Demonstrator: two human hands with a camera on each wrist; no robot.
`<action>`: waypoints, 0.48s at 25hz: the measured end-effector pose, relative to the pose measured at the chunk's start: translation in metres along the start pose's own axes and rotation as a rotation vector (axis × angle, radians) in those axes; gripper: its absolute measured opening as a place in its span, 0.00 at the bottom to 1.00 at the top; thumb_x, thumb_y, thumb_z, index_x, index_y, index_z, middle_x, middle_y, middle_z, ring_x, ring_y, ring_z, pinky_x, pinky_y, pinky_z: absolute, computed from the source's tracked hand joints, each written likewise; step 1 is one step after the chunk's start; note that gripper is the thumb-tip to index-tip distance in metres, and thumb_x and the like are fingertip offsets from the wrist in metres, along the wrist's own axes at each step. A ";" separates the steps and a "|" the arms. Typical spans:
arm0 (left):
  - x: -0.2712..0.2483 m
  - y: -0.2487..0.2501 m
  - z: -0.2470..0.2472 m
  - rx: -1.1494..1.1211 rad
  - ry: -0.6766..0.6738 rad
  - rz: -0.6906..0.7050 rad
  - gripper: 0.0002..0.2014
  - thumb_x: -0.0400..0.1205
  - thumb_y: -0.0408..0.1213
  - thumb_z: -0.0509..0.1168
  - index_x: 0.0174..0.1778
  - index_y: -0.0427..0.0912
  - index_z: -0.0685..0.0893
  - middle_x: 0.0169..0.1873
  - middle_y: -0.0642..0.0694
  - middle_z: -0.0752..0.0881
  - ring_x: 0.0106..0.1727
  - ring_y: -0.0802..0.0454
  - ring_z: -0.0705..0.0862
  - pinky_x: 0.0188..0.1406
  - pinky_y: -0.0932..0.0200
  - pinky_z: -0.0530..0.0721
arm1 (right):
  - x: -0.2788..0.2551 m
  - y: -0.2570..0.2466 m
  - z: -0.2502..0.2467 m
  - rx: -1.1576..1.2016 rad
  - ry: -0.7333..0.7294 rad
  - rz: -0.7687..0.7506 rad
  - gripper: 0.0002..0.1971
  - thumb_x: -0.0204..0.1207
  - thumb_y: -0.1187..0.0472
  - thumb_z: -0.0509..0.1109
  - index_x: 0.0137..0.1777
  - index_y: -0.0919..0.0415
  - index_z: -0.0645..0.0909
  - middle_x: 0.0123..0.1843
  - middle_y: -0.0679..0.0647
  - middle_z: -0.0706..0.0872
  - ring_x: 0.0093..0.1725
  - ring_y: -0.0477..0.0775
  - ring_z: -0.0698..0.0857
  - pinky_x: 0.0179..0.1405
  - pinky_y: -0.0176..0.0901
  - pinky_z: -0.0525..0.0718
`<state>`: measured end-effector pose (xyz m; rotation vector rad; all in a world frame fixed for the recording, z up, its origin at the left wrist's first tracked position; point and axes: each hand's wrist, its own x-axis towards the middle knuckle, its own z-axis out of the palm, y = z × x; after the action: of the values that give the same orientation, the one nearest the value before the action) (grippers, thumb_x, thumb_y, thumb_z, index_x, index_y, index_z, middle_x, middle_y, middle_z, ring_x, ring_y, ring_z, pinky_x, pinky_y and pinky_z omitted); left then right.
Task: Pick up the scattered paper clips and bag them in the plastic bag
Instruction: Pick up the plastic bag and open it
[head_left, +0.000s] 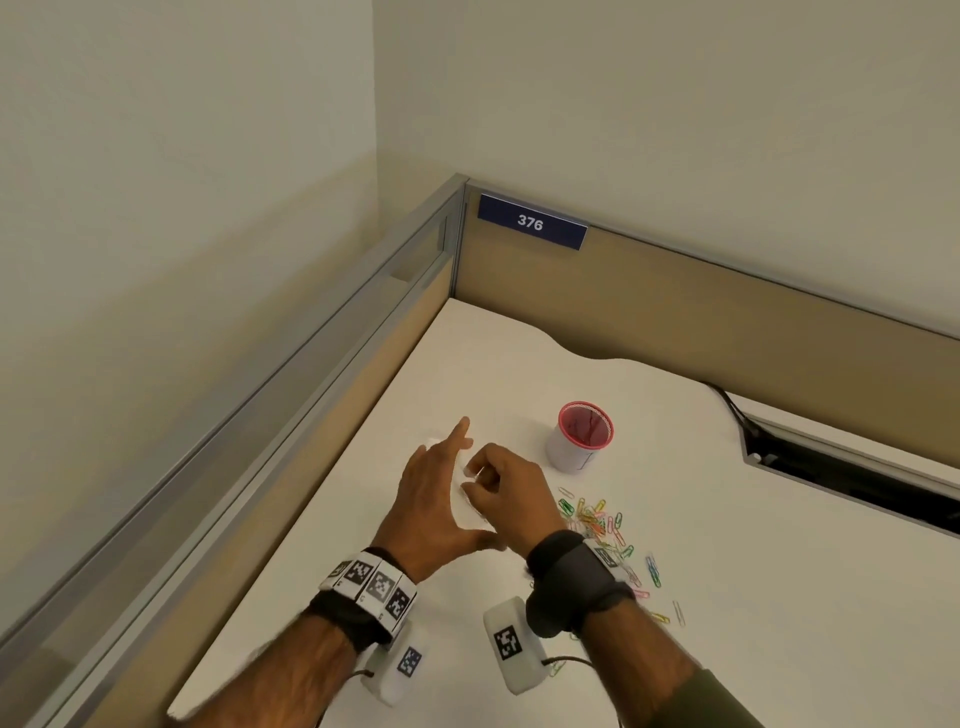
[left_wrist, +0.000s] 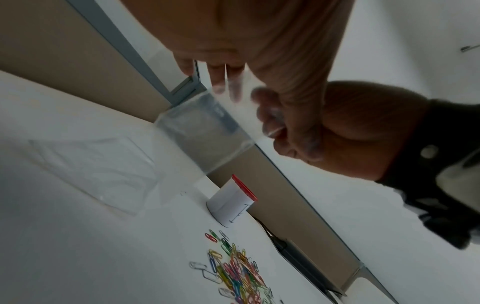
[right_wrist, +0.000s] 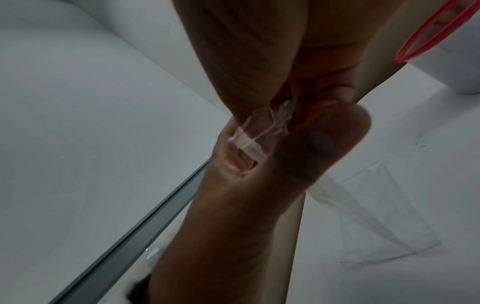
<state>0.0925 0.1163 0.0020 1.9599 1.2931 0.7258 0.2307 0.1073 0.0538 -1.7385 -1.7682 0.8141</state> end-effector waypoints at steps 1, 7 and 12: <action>0.001 0.000 0.004 -0.008 0.031 -0.024 0.63 0.66 0.53 0.83 0.84 0.67 0.42 0.81 0.50 0.69 0.84 0.45 0.65 0.84 0.37 0.68 | 0.001 -0.003 0.000 -0.006 0.003 -0.008 0.03 0.76 0.60 0.70 0.47 0.52 0.80 0.39 0.49 0.85 0.37 0.50 0.81 0.47 0.50 0.88; 0.017 -0.011 -0.002 -0.017 0.176 -0.020 0.48 0.75 0.38 0.78 0.84 0.61 0.55 0.59 0.57 0.77 0.65 0.57 0.75 0.71 0.45 0.82 | 0.017 0.002 -0.021 -0.107 0.120 0.031 0.02 0.78 0.60 0.67 0.47 0.53 0.80 0.44 0.51 0.86 0.41 0.51 0.83 0.48 0.45 0.87; 0.027 -0.012 0.007 -0.078 0.101 0.012 0.51 0.68 0.49 0.83 0.83 0.60 0.59 0.71 0.54 0.76 0.71 0.58 0.72 0.73 0.53 0.77 | 0.018 0.004 -0.019 -0.116 0.039 -0.002 0.04 0.80 0.56 0.66 0.50 0.51 0.81 0.45 0.48 0.85 0.42 0.48 0.82 0.47 0.43 0.86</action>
<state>0.1007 0.1432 -0.0088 1.8917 1.2933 0.8774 0.2467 0.1259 0.0626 -1.8133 -1.8232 0.6839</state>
